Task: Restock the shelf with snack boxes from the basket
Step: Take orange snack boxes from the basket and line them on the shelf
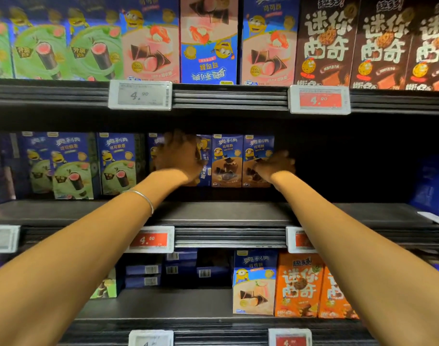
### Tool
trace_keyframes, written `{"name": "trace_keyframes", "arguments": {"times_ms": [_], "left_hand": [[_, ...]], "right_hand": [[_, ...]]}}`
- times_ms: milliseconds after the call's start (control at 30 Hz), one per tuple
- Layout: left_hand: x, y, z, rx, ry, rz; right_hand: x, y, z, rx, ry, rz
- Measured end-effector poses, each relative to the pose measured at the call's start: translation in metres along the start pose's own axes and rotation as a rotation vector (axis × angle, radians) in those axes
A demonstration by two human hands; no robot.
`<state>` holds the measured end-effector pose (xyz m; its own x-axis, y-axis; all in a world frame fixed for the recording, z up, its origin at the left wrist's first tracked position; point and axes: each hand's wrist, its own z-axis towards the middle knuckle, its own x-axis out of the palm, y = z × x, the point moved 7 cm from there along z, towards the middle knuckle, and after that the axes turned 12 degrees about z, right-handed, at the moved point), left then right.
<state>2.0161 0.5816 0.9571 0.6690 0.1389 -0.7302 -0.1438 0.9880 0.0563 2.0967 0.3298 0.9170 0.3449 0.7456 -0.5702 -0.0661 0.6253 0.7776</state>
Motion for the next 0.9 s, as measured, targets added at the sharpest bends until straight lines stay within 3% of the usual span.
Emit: {"name": "trace_keyframes", "arguments": {"times_ms": [67, 133, 233, 733, 900], "left_hand": [[0.008, -0.019, -0.007, 0.122, 0.1, -0.06], [0.027, -0.043, -0.017, 0.306, 0.328, -0.109], [0.049, -0.056, -0.03, 0.396, 0.557, -0.064], [0.068, -0.06, -0.032, 0.359, 0.617, -0.148], [0.037, -0.043, -0.039, 0.262, 0.615, -0.275]], "right_hand": [[0.011, 0.014, -0.013, -0.162, 0.074, -0.133], [0.03, 0.026, -0.03, -0.351, 0.234, -0.21], [0.053, 0.028, -0.048, -0.417, 0.432, -0.253], [0.057, 0.02, -0.058, -0.373, 0.485, -0.282], [0.037, 0.031, -0.068, -0.264, 0.489, 0.135]]}}
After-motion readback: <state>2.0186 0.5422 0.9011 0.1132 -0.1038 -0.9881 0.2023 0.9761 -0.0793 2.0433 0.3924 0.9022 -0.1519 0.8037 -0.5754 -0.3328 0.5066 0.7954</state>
